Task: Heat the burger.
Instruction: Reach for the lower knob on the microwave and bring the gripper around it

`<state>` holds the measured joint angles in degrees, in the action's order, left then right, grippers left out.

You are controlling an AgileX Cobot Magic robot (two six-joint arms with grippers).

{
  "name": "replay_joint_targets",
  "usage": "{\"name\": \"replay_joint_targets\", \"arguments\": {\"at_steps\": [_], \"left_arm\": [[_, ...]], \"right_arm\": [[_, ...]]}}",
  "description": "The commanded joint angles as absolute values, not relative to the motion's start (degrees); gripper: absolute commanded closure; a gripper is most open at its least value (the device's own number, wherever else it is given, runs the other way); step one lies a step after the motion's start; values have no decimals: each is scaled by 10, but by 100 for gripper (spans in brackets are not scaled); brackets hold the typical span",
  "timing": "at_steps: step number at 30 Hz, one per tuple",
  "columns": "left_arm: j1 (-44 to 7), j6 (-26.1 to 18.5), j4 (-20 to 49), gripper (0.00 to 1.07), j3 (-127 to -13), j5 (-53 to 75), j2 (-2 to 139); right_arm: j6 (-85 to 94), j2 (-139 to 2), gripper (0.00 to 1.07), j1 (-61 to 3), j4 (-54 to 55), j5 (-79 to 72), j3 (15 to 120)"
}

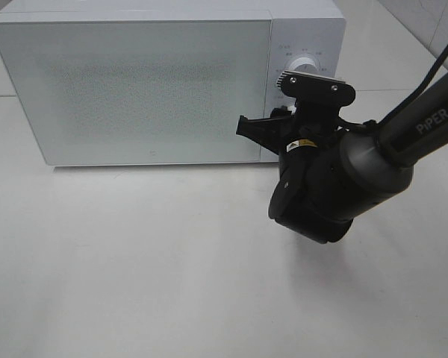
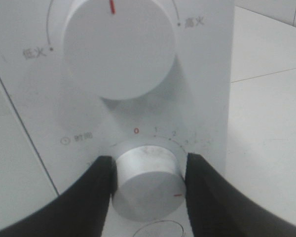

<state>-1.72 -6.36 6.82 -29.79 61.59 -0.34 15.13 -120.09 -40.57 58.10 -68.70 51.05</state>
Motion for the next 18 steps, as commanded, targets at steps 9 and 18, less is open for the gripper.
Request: {"name": "replay_joint_targets", "arguments": {"at_steps": [9,18], "left_arm": [[-14,-61,72,7,-297,614,-13],[-14,-61,72,7,-297,614,-13]], "right_arm": [[136,-1193,93,-402,578,-775,514],[123,-1193,93,-402,578,-775,514]]}}
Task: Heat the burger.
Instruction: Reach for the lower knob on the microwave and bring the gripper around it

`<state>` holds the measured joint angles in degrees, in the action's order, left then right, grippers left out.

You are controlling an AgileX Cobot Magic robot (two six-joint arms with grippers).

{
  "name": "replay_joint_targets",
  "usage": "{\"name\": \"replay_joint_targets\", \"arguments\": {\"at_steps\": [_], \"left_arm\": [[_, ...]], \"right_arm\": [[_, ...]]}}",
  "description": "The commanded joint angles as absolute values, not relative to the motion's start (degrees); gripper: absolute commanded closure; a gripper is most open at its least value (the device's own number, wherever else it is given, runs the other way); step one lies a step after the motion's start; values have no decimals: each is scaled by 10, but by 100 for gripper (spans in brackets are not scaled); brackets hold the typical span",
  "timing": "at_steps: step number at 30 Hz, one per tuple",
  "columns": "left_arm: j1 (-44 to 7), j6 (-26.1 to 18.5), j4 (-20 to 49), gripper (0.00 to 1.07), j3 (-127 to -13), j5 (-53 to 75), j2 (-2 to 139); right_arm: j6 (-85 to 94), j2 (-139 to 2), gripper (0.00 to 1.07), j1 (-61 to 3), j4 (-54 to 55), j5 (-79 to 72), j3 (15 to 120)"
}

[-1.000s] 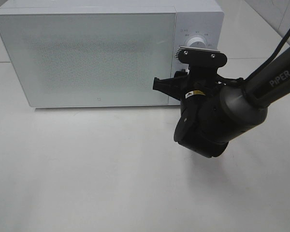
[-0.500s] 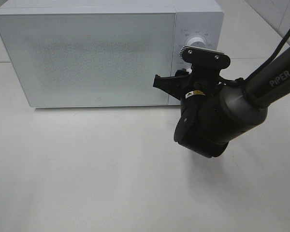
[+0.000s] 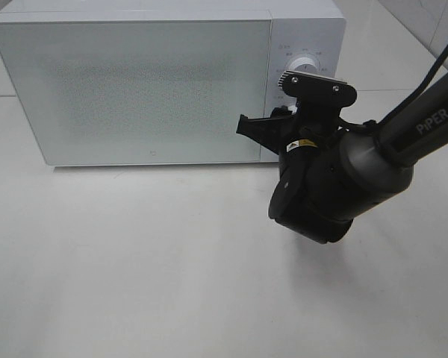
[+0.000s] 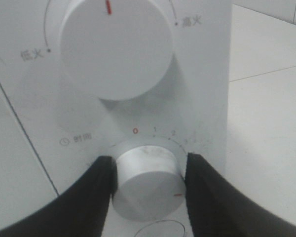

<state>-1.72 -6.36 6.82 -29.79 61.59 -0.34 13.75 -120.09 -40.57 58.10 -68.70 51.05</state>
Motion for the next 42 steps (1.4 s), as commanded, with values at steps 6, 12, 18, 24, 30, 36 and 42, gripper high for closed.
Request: {"name": "replay_joint_targets", "arguments": {"at_steps": [6,12,18,24,30,36,42], "left_arm": [[-14,-61,72,7,-297,614,-13],[-14,-61,72,7,-297,614,-13],[-14,-61,72,7,-297,614,-13],[-14,-61,72,7,-297,614,-13],[-14,-61,72,7,-297,614,-13],[-14,-61,72,7,-297,614,-13],[-14,-61,72,7,-297,614,-13]], "right_arm": [[100,-1193,92,-402,576,-773,514],[51,-1193,92,-402,578,-769,514],[-9,-1193,93,-402,578,-769,514],[-77,-1193,95,-402,577,-766,514],[-139,-1193,95,-402,577,-764,514],[-229,-1193,94,-402,577,-751,514],[-281,-1193,94,-402,577,-741,514]]}}
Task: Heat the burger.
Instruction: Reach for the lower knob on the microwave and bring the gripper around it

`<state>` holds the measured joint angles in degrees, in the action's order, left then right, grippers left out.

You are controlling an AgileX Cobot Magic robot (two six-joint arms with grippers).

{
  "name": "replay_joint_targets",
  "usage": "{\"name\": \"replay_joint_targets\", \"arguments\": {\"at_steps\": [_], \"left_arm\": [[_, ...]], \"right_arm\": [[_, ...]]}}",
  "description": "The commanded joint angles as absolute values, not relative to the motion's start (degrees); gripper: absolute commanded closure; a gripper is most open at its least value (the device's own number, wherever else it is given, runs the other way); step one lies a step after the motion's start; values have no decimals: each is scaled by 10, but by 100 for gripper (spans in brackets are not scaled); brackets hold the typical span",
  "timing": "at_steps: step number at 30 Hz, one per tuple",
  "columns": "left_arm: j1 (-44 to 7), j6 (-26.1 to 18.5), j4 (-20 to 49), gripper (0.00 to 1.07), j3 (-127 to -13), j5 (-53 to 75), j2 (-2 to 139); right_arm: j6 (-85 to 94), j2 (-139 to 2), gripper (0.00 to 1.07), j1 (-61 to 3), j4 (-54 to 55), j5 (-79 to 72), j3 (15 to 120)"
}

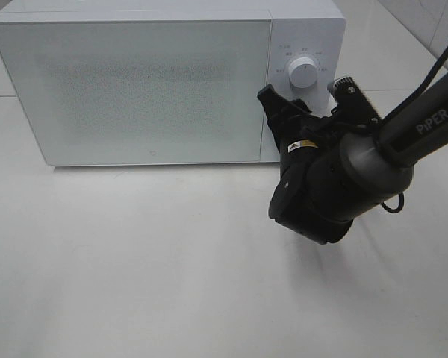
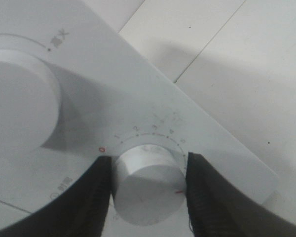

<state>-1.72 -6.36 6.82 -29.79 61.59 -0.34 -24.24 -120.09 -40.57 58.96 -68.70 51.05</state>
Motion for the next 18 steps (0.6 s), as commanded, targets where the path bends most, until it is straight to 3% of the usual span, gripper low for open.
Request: {"name": "replay_joint_targets", "arguments": {"at_steps": [1,18], "left_arm": [[-14,-61,72,7,-297,614,-13],[-14,-61,72,7,-297,614,-13]], "right_arm": [[-297,-1193,94,-402,577,-739,514],[-525,-1193,94,-402,563,-735,514]]}}
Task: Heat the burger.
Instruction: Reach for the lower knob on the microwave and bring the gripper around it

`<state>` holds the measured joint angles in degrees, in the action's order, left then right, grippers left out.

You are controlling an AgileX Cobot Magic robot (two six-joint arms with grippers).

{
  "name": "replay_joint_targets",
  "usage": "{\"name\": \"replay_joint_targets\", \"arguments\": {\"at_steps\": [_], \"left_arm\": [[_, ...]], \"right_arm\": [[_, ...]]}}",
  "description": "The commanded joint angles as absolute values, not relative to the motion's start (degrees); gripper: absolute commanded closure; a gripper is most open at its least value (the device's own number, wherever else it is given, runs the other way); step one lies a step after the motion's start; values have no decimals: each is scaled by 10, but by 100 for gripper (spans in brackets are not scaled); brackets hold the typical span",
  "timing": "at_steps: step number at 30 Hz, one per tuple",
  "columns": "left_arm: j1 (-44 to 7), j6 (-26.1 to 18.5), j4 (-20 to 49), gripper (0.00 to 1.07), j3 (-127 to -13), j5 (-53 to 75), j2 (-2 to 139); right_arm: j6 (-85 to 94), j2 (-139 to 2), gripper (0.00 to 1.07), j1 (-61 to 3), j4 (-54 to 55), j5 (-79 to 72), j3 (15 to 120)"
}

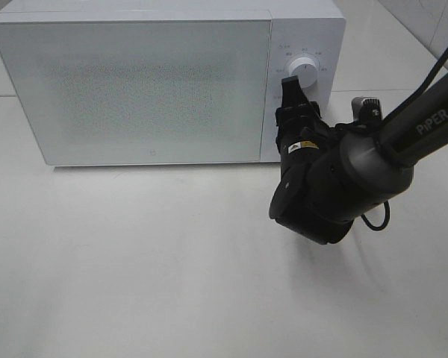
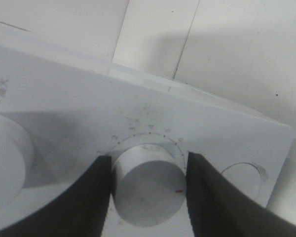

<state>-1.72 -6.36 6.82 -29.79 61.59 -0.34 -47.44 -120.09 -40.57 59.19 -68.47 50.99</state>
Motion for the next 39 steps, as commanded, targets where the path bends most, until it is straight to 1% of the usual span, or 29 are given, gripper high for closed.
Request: {"name": "replay_joint_targets", "arguments": {"at_steps": [1,14,22,39], "left_arm": [[-14,-61,72,7,-297,614,-13],[-14,-61,72,7,-297,614,-13],[-14,-61,72,7,-297,614,-13],[-14,-61,72,7,-297,614,-13]], "right_arm": [[-525,-1193,94,-402,563,-735,514],[-681,-1193,92,-402,557,-739,514],[-731,-1193,91,-402,551,-739,514],[-727,-1193,89,-402,553,-740,514]]}}
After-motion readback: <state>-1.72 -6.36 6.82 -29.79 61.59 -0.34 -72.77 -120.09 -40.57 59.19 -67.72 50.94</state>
